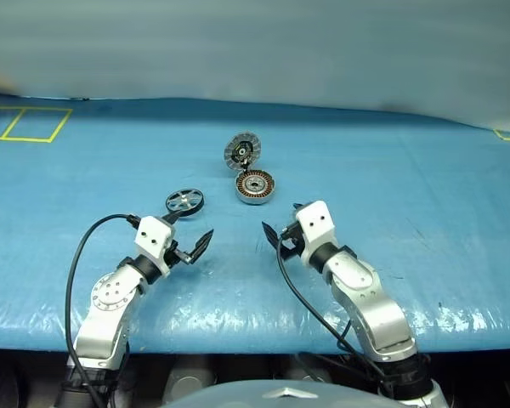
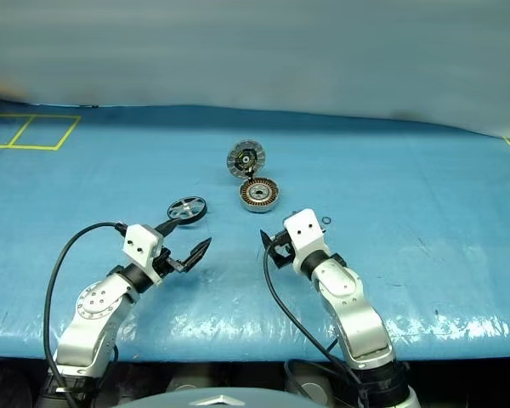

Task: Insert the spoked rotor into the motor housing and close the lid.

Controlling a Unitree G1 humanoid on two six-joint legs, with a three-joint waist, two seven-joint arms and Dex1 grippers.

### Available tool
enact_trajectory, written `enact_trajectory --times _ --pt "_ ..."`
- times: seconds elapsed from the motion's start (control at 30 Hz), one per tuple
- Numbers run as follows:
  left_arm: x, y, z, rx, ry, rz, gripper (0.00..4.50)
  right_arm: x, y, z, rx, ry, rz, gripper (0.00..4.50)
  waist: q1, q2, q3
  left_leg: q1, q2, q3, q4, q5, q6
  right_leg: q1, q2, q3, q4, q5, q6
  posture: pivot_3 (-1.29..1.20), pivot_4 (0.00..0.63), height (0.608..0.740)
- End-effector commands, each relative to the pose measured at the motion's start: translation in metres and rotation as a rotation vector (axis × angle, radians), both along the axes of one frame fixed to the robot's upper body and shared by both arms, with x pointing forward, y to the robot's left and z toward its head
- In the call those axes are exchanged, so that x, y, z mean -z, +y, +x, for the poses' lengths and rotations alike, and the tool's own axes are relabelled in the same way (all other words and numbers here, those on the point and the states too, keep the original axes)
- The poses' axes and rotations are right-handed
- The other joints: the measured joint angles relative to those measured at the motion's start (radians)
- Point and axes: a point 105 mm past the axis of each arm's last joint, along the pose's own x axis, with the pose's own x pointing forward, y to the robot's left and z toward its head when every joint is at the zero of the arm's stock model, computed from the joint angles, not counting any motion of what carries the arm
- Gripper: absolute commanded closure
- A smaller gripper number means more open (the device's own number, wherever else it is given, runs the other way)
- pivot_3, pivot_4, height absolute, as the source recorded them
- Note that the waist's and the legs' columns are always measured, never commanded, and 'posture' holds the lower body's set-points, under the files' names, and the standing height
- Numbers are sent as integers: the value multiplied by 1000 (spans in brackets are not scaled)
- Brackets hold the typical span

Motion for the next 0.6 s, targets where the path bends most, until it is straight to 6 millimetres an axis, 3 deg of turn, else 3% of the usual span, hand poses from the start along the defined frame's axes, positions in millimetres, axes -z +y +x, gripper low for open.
enact_trajectory --times 0.03,0.4,0.6 --pt "-7 -5 0 16 -52 1 3 -9 15 10 -119 10 -127 12 1 0 0 0 0 0 0 0 0 0 0 0 0 0 0 0 150 740" --pt "5 -21 -18 73 -58 -12 3 -25 51 70 -236 94 -352 12 1 0 0 -1 0 0 -2 0 1 -1 0 -1 0 2 4 0 150 740" --pt "7 -22 -20 62 -59 -24 3 -19 57 81 -272 159 -363 12 1 1 1 -2 0 1 -2 -1 1 -2 -1 -1 -1 3 4 0 150 740"
